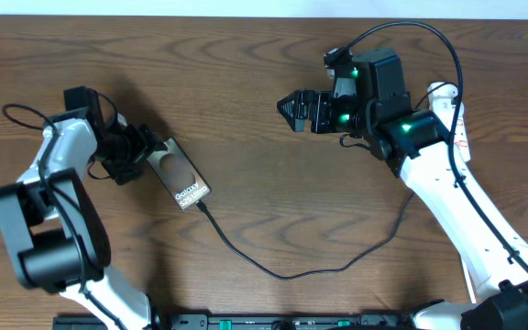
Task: Plug charger to phone and switch on socket
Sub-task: 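Move the right gripper over to the white power strip's switch, then press the orange switch beside the plugged socket with the right gripper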
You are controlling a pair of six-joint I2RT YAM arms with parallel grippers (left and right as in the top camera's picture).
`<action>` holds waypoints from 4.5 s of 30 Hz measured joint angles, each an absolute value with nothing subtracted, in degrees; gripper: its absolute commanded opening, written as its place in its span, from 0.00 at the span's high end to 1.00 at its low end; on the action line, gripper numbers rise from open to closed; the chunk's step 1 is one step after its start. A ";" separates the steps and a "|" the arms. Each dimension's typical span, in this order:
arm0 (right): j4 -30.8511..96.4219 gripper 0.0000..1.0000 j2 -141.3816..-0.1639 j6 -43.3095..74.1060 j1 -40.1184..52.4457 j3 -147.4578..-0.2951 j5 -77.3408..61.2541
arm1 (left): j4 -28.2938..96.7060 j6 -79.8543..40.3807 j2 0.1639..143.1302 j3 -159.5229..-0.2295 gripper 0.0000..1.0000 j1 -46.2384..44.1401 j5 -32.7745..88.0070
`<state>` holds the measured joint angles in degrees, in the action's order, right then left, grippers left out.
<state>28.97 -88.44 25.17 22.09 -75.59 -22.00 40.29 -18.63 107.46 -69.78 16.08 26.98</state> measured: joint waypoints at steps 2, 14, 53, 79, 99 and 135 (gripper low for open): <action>28.97 0.01 -88.44 25.17 22.09 -75.59 -22.00 | 40.47 -18.61 104.81 -69.78 0.12 16.08 26.76; 29.26 0.01 -88.44 25.47 21.34 -75.59 -20.32 | 41.41 -17.06 85.73 -69.78 0.09 16.08 38.61; 72.55 0.01 -102.89 -1.41 -36.01 -96.40 -30.09 | 37.93 -11.51 70.02 -69.78 0.09 6.31 38.61; 70.83 0.01 -119.63 -7.75 -30.74 -107.90 -29.04 | 38.54 -11.49 70.02 -69.78 0.08 6.31 38.61; 77.30 0.01 -139.17 -17.23 -27.70 -125.86 -28.60 | 38.54 -11.51 70.02 -69.78 0.08 6.31 37.10; 75.83 0.01 -140.99 -14.66 -23.53 -126.28 -28.23 | 39.22 -11.51 70.02 -69.78 0.08 6.31 37.08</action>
<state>75.83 -140.99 -14.66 -23.53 -126.28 -28.23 39.22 -11.51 70.02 -69.78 6.31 37.08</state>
